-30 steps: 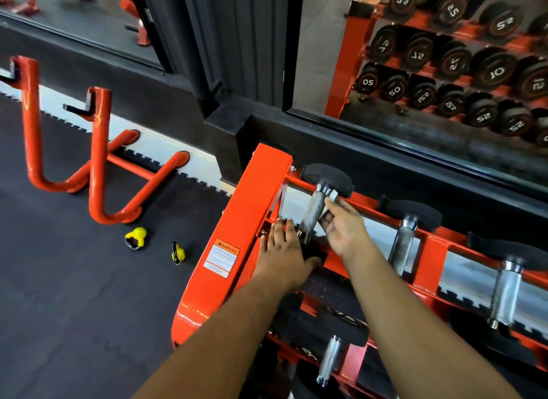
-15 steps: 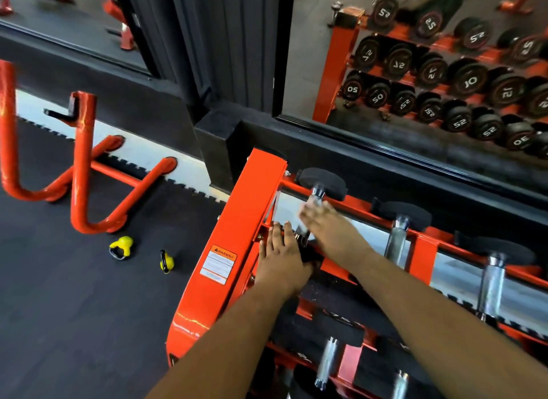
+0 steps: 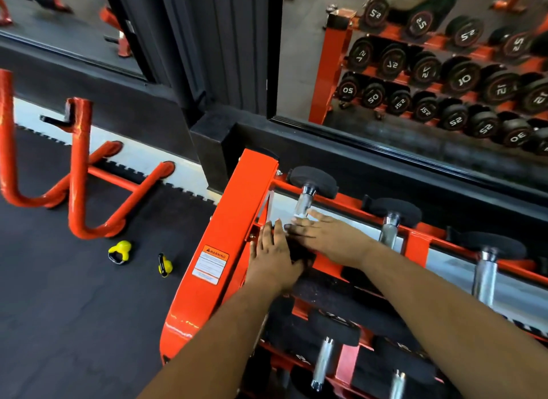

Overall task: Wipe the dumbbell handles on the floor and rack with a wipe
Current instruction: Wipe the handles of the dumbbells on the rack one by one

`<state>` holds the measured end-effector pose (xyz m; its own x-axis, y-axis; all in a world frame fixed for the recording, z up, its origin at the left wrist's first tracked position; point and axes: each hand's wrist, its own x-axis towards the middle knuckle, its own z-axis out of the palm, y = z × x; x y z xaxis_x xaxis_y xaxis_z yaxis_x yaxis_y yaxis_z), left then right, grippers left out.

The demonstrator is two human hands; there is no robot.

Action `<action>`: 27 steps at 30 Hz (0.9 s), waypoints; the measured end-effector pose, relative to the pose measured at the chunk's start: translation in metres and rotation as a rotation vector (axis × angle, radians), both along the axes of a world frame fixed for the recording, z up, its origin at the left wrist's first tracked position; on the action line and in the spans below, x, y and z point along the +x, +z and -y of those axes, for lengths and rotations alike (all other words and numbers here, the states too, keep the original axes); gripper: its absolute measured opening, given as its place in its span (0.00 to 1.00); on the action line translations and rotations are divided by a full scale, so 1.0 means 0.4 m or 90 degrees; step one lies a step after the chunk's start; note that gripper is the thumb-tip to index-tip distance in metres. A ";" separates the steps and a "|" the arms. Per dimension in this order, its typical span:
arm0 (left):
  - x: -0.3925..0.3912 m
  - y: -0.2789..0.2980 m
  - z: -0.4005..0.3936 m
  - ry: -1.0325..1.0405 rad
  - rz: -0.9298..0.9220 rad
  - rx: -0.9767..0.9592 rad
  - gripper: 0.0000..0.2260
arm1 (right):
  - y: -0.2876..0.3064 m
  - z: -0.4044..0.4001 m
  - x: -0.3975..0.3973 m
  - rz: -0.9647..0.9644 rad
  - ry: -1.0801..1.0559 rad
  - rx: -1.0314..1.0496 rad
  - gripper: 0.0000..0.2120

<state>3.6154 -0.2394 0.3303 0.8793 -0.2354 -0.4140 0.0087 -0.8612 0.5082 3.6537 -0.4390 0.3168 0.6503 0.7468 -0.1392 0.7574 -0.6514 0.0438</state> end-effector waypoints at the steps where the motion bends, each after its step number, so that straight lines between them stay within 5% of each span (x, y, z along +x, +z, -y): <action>1: 0.002 0.000 -0.001 0.003 0.000 0.006 0.48 | 0.005 0.011 0.015 0.037 -0.026 -0.009 0.29; 6: 0.015 0.007 -0.001 -0.001 -0.016 0.045 0.48 | 0.009 -0.041 0.007 0.056 -0.278 0.102 0.39; 11: 0.012 -0.001 0.000 0.011 -0.005 0.043 0.48 | -0.032 -0.034 -0.053 0.041 -0.112 0.123 0.30; 16: 0.006 0.007 -0.001 0.003 -0.008 0.056 0.48 | -0.015 -0.056 -0.005 0.040 -0.317 0.199 0.37; 22: 0.008 -0.003 -0.006 -0.012 0.006 0.052 0.47 | -0.046 -0.058 -0.050 0.051 -0.195 0.206 0.35; 27: 0.007 -0.002 -0.006 -0.018 0.016 0.044 0.48 | -0.035 -0.107 -0.007 -0.014 -0.472 0.365 0.34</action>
